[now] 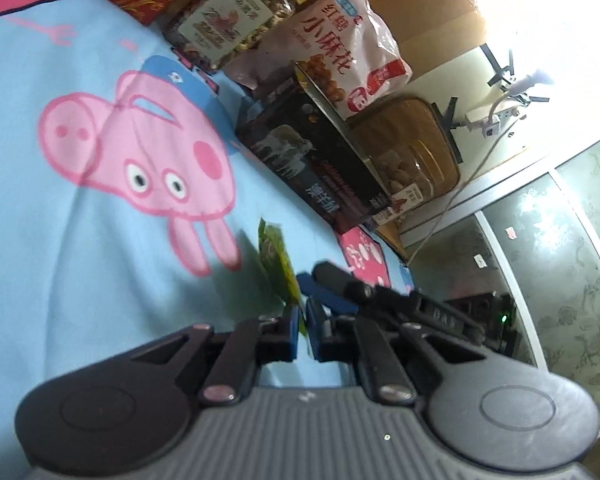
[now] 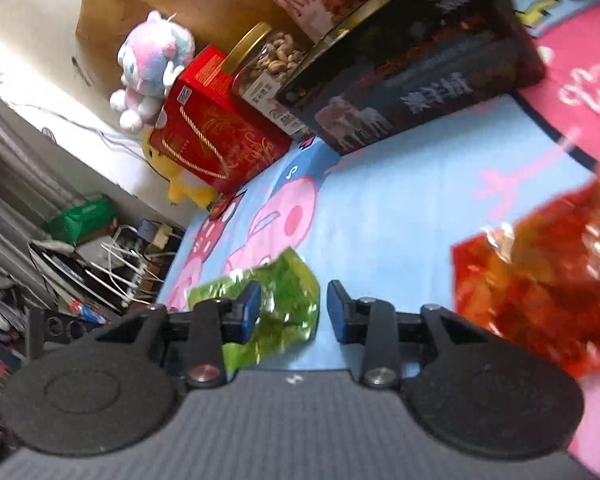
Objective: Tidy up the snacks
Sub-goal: 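Grasp the green pickle pack with the left tool and lift it, then carry the green pickle pack into the tin box and release it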
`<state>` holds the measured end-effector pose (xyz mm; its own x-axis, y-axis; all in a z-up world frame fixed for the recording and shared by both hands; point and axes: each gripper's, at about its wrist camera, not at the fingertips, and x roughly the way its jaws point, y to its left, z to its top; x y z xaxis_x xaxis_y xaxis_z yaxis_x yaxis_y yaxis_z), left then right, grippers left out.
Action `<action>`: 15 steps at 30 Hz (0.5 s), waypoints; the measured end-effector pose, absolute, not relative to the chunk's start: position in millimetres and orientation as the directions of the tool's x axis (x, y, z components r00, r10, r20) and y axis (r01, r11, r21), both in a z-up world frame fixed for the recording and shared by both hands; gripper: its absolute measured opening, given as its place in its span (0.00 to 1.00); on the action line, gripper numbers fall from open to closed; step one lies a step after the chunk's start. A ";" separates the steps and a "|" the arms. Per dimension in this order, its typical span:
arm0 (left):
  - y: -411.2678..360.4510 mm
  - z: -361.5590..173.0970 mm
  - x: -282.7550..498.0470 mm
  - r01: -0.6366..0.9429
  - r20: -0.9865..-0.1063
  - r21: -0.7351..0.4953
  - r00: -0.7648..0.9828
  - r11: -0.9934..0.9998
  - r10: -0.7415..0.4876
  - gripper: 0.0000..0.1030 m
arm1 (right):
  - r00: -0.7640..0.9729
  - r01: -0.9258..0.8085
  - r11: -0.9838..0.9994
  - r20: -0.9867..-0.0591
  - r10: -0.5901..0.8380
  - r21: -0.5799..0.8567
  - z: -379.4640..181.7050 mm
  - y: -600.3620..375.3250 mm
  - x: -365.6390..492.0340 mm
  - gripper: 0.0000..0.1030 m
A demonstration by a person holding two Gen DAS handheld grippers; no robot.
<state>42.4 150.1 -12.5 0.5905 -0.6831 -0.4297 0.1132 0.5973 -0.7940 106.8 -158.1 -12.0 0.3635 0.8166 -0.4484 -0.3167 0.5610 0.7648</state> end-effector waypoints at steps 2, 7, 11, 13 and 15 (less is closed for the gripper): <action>152.4 -13.2 38.5 0.084 -0.469 -0.764 0.607 0.639 -0.641 0.06 | 0.353 -0.356 0.576 -0.465 0.812 0.736 -10.6 -145.0 109.3 0.45; 160.7 -16.5 32.3 -0.006 -0.574 -0.672 0.637 0.740 -0.515 0.08 | 0.315 -0.422 0.564 -0.468 0.826 0.710 -9.8 -122.3 105.6 0.47; 163.7 -17.7 33.5 -0.013 -0.570 -0.674 0.645 0.739 -0.509 0.08 | 0.330 -0.449 0.574 -0.470 0.819 0.685 -9.2 -118.4 99.8 0.45; 161.7 -16.6 33.6 -0.010 -0.574 -0.663 0.649 0.749 -0.499 0.08 | 0.317 -0.466 0.586 -0.493 0.810 0.663 -9.0 -115.4 98.4 0.20; 159.5 -15.0 32.4 0.001 -0.578 -0.649 0.649 0.761 -0.495 0.08 | 0.334 -0.484 0.600 -0.499 0.799 0.637 -7.6 -113.6 93.1 0.20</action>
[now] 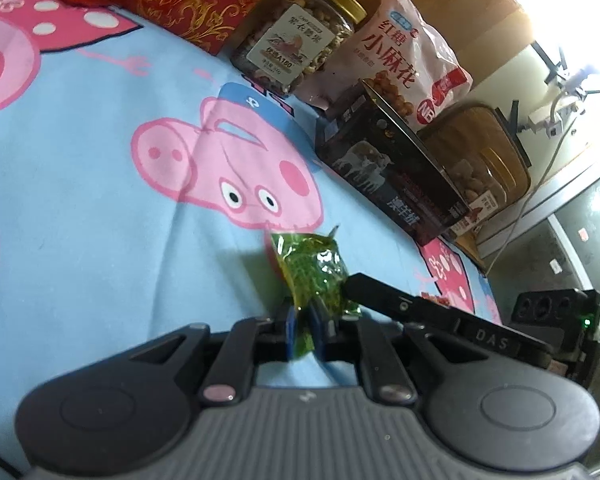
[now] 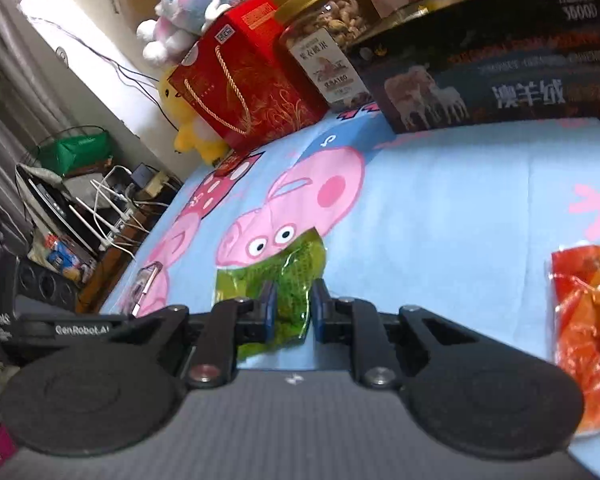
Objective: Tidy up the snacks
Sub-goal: 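Carry the green pickle pack into the tin box and release it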
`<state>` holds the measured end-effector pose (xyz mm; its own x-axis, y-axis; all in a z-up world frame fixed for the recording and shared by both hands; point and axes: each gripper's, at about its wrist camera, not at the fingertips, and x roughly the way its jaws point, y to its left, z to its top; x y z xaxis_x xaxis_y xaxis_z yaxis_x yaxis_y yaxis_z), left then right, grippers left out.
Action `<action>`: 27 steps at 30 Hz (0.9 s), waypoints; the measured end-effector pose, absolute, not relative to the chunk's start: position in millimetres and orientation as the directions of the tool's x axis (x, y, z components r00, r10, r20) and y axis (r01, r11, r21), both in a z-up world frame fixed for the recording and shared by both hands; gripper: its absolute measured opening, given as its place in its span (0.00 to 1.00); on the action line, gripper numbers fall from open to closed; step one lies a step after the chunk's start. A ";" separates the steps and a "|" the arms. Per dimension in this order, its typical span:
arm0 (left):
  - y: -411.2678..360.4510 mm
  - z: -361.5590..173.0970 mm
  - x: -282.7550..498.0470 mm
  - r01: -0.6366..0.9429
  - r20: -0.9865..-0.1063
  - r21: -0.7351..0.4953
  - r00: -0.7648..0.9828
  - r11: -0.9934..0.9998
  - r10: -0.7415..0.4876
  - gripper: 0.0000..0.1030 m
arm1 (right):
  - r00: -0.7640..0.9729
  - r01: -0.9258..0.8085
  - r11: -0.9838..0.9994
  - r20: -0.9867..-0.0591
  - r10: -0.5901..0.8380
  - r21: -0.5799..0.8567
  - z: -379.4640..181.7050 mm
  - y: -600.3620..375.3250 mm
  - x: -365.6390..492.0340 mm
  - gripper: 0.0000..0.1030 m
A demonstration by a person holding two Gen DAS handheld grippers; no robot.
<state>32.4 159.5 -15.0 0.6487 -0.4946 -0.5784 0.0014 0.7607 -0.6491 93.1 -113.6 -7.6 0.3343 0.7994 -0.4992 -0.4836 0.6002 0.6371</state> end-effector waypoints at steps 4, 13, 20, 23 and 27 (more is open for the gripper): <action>156.7 -9.9 34.7 0.025 -0.554 -0.674 0.645 0.739 -0.526 0.09 | 0.391 -0.510 0.608 -0.465 0.794 0.609 4.4 -120.6 82.9 0.14; 102.4 42.9 99.6 0.186 -0.535 -0.601 0.629 0.777 -0.564 0.09 | 0.608 -0.477 0.715 -0.395 0.689 0.512 41.5 -159.6 92.6 0.14; 30.9 83.4 184.1 0.338 -0.513 -0.519 0.611 0.785 -0.603 0.09 | 0.764 -0.392 0.798 -0.321 0.560 0.458 72.0 -211.0 138.9 0.14; 6.4 81.0 218.4 0.340 -0.542 -0.481 0.609 0.808 -0.579 0.09 | 0.795 -0.353 0.840 -0.341 0.501 0.412 69.0 -216.4 167.2 0.15; -8.4 67.2 246.5 0.327 -0.578 -0.475 0.584 0.817 -0.569 0.09 | 0.797 -0.346 0.885 -0.400 0.452 0.310 55.7 -212.3 198.5 0.17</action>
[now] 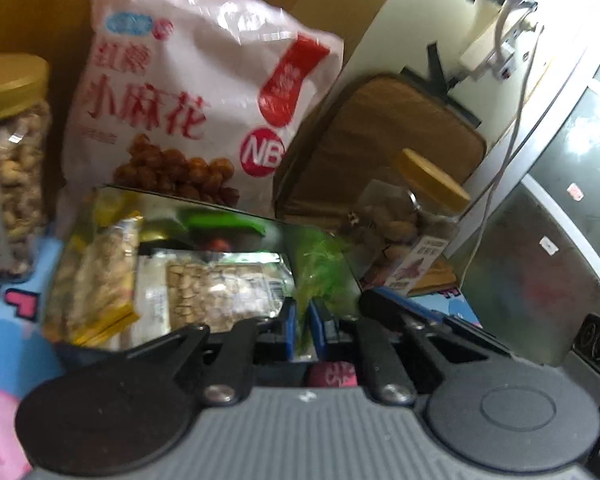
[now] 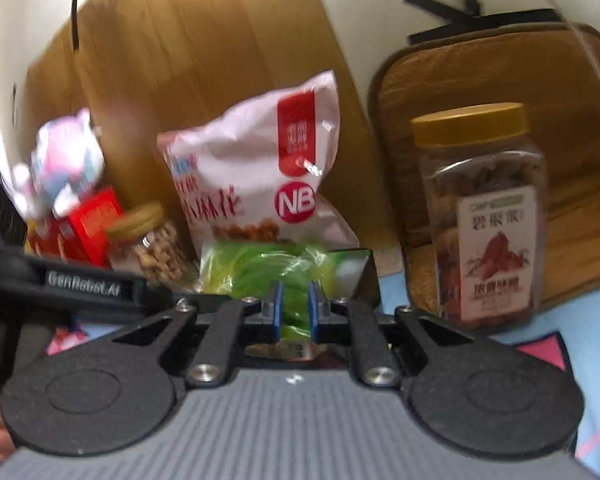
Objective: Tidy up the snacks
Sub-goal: 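Carry the green pickle pack into the tin box and release it, then move the left tool down to the red spicy snack pack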
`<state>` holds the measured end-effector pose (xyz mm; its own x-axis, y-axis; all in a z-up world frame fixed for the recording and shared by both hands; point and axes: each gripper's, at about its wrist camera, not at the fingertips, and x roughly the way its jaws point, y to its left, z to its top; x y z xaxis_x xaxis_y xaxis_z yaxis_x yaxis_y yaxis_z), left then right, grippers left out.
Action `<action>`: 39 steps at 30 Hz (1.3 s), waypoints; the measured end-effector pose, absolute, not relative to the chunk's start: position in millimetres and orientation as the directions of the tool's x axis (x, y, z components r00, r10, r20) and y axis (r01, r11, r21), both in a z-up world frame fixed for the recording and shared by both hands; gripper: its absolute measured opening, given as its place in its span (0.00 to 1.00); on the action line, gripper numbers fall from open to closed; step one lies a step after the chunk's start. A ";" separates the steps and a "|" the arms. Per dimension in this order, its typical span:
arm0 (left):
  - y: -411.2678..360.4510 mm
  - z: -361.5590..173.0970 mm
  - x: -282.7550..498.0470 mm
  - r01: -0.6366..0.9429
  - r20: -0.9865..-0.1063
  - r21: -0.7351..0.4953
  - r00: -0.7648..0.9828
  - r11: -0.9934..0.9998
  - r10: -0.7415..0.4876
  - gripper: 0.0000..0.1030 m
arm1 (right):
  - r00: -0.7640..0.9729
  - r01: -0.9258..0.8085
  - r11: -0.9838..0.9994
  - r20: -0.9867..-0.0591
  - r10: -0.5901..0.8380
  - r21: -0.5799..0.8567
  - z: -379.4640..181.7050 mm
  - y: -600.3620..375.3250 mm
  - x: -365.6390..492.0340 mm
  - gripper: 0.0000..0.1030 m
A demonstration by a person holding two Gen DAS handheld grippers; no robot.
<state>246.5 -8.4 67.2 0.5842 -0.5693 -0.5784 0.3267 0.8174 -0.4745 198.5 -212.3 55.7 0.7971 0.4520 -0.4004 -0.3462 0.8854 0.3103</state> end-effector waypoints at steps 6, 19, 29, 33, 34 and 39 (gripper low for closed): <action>-21.7 59.2 250.0 0.305 -0.614 -0.427 0.593 0.851 -0.521 0.09 | 0.855 -0.316 0.906 -0.329 0.401 0.282 52.8 -219.5 185.8 0.35; -4.9 39.4 137.6 0.393 -0.585 -0.501 0.504 0.771 -0.636 0.22 | 0.683 -0.289 0.825 -0.499 0.534 0.486 7.6 -291.8 75.0 0.35; -6.7 -3.7 121.3 0.337 -0.598 -0.579 0.444 0.743 -0.667 0.40 | 0.632 -0.244 0.771 -0.506 0.586 0.588 -6.8 -262.8 71.7 0.36; 8.4 -6.8 117.9 0.305 -0.582 -0.609 0.455 0.732 -0.674 0.40 | 0.648 -0.199 0.782 -0.519 0.557 0.590 -9.3 -249.8 81.7 0.19; 12.9 -7.6 116.7 0.297 -0.576 -0.619 0.457 0.727 -0.677 0.40 | 0.640 -0.192 0.769 -0.516 0.569 0.610 -10.4 -248.2 84.2 0.15; 37.0 -9.4 102.7 0.242 -0.555 -0.650 0.496 0.721 -0.667 0.42 | 0.600 -0.211 0.742 -0.515 0.612 0.636 -13.2 -230.8 90.5 0.11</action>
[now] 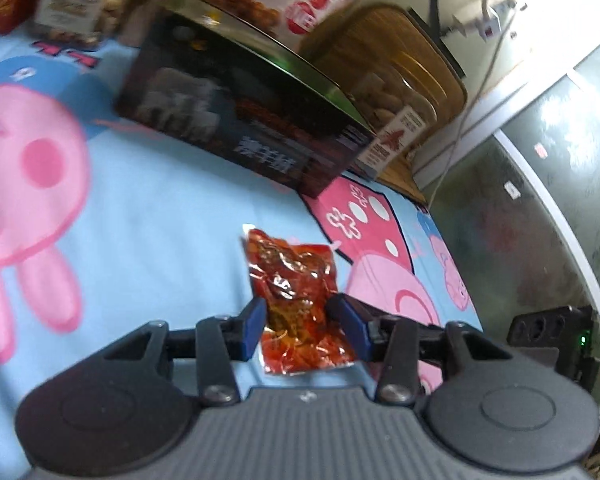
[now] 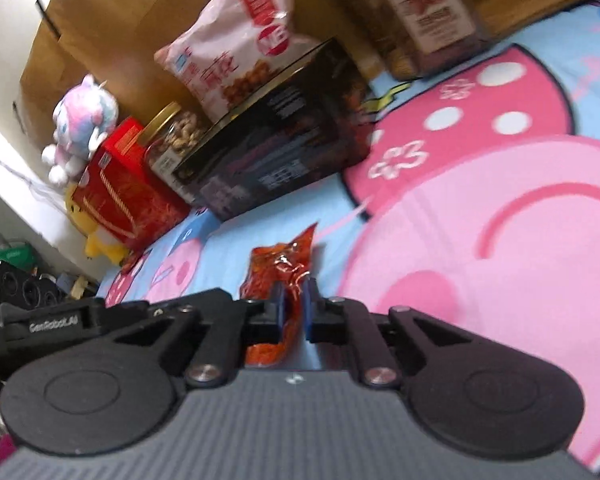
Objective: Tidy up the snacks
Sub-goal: 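Move the left tool down to the red spicy snack pack, then grasp the red spicy snack pack with the left tool and lift it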
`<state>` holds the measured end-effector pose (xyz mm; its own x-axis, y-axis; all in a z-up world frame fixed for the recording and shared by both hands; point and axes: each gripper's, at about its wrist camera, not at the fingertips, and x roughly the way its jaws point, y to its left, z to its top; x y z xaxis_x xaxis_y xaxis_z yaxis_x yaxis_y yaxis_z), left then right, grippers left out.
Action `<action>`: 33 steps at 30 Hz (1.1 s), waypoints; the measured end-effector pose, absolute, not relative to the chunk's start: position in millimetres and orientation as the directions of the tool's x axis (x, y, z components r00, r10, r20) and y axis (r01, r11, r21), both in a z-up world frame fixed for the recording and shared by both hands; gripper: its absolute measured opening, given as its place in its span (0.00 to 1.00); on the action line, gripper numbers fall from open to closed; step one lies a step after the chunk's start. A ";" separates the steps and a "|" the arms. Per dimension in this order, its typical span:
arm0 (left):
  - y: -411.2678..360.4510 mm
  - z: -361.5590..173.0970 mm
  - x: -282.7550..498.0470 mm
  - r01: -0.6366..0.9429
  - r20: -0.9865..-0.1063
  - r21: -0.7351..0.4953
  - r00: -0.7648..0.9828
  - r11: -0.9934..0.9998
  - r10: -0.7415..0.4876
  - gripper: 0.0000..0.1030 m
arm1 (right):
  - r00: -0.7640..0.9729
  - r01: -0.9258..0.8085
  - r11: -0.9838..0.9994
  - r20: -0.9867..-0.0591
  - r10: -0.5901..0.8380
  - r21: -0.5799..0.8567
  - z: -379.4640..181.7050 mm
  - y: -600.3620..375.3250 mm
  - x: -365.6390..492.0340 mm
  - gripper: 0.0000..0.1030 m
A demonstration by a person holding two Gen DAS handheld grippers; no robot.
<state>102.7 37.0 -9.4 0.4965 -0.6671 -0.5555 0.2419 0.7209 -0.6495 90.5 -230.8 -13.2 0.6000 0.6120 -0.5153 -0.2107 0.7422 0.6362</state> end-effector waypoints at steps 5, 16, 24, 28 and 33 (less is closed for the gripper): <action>61.1 -7.6 81.6 0.207 -0.542 -0.650 0.549 0.731 -0.637 0.50 | 0.544 -0.271 0.719 -0.514 0.663 0.640 -13.7 -204.1 92.7 0.10; 106.0 -2.1 61.0 0.134 -0.504 -0.687 0.620 0.714 -0.602 0.50 | 0.480 -0.348 0.647 -0.463 0.745 0.679 -15.1 -195.8 75.0 0.14; 106.2 -12.9 60.4 0.136 -0.513 -0.672 0.624 0.728 -0.589 0.50 | 0.441 -0.314 0.607 -0.454 0.774 0.730 -17.6 -182.1 85.4 0.22; 107.9 -14.0 60.1 0.139 -0.508 -0.675 0.624 0.725 -0.593 0.50 | 0.404 -0.300 0.554 -0.423 0.811 0.776 -20.5 -177.2 85.1 0.21; 109.8 -13.5 59.1 0.148 -0.501 -0.689 0.611 0.710 -0.613 0.54 | 0.428 -0.276 0.600 -0.463 0.776 0.751 -21.4 -177.9 82.9 0.03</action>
